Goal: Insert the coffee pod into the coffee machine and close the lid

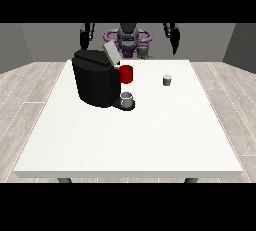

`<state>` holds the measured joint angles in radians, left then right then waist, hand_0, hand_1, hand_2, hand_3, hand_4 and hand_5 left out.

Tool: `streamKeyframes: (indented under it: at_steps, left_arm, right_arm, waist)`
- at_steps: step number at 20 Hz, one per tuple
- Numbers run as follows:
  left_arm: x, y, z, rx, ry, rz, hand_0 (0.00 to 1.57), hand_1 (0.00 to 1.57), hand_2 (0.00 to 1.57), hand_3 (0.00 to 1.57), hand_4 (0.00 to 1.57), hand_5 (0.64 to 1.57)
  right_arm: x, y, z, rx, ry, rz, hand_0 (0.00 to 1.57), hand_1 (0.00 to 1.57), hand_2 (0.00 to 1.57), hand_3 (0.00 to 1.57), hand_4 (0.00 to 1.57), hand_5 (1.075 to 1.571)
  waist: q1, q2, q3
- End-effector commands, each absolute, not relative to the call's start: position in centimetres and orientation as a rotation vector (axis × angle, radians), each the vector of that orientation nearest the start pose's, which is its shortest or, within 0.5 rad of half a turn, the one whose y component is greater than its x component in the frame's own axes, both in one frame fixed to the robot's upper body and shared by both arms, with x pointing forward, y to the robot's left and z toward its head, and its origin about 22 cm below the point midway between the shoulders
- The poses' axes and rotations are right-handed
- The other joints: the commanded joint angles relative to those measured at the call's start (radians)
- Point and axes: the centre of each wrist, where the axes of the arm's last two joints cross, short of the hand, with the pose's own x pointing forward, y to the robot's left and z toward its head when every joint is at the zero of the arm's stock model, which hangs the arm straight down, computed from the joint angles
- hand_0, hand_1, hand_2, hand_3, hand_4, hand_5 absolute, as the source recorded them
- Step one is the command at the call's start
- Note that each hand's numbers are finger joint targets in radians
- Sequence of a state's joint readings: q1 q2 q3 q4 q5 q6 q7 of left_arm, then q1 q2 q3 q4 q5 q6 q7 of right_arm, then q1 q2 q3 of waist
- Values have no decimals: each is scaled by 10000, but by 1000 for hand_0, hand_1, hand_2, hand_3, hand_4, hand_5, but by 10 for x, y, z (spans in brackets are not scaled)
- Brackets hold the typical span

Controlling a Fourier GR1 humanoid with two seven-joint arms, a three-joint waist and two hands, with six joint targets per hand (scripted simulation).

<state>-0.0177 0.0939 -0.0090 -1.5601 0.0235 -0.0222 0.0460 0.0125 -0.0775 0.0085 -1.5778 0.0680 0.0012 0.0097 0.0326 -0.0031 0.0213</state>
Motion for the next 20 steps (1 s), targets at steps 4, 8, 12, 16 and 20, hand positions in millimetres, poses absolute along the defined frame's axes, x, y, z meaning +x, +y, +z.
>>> streamKeyframes:
  at_steps: [4,8,12,16,20]
  left_arm:
    - [244,250,8,-667,-15774,-1578,0,0,0,0,713,1571]
    - [232,263,1,-1540,-15913,-1832,0,0,0,0,695,1571]
    - [243,304,-7,-123,-16025,-2710,0,0,0,0,587,1571]
    - [250,304,-1,1237,-15333,-4278,0,0,0,0,330,1571]
    - [278,317,11,1976,-15091,-4306,0,0,0,0,0,1571]
  right_arm:
    - [230,-242,-17,-382,-15319,378,0,0,0,0,328,1571]
    - [226,-257,-14,-379,-16047,-1086,0,0,0,0,330,1571]
    - [231,-250,-2,222,-16405,-560,0,0,0,0,346,1571]
    - [244,-243,-3,-112,-16755,-390,0,0,0,0,367,1571]
    - [247,-255,0,331,-17139,-341,0,0,0,0,232,1571]
  waist:
    - [-299,-277,-212]
    - [-445,-639,-212]
    - [-944,-55,-218]
    - [-757,380,-215]
    - [-1250,664,-213]
